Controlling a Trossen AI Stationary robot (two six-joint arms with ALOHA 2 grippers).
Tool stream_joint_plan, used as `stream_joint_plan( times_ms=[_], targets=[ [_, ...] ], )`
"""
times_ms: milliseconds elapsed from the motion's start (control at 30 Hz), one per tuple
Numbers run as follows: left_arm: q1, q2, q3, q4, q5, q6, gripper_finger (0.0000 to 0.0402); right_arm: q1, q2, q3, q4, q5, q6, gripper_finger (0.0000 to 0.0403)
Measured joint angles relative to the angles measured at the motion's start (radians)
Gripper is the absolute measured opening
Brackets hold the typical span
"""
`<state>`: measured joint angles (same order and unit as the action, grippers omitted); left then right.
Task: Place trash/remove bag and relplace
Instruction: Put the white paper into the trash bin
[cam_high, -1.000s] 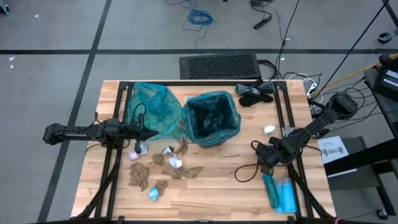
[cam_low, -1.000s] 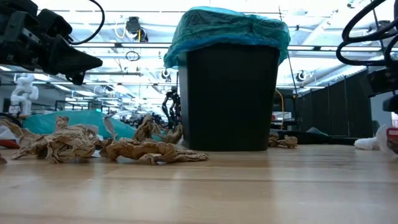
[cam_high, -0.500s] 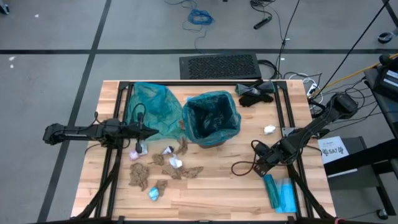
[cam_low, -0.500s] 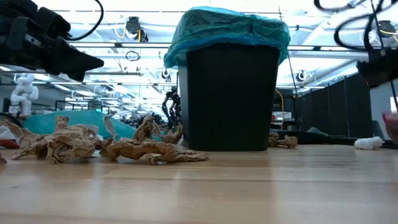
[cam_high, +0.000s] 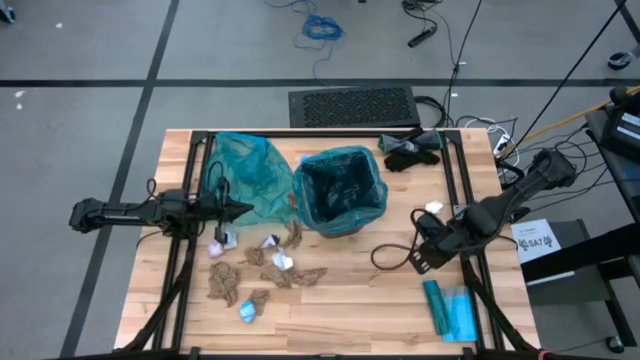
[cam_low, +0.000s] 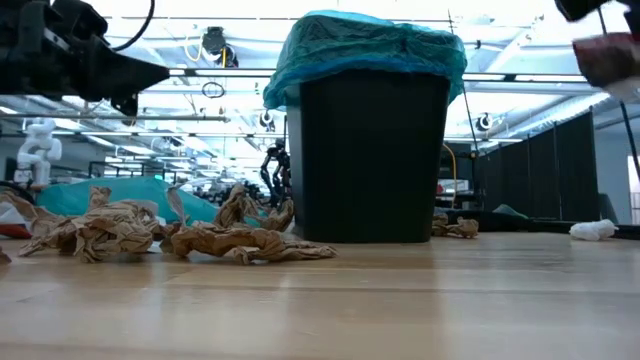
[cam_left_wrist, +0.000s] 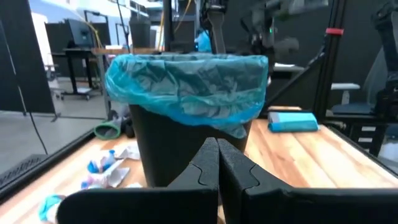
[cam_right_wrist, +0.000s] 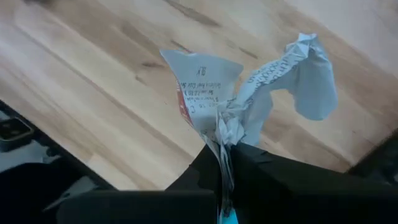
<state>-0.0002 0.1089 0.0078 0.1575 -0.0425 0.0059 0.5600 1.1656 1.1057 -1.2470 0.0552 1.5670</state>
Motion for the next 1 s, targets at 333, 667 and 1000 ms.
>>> stream_joint_plan(
  times_ms=[333, 667, 1000],
  targets=[
    [0.0, 0.001, 0.025, -0.051, -0.007, -0.122, 0.0, -0.181, 0.011, 0.216, -0.103, 0.132, -0.171, 0.0],
    [0.0, 0.001, 0.256, -0.471, -0.084, -0.233, 0.0, -0.458, 0.093, 0.227, 0.178, 0.125, -0.552, 0.0],
    [0.0, 0.13, 0.414, -0.611, -0.116, -0.367, 0.0, -0.59, 0.209, 0.362, 0.33, 0.074, -0.815, 0.0]
  ],
)
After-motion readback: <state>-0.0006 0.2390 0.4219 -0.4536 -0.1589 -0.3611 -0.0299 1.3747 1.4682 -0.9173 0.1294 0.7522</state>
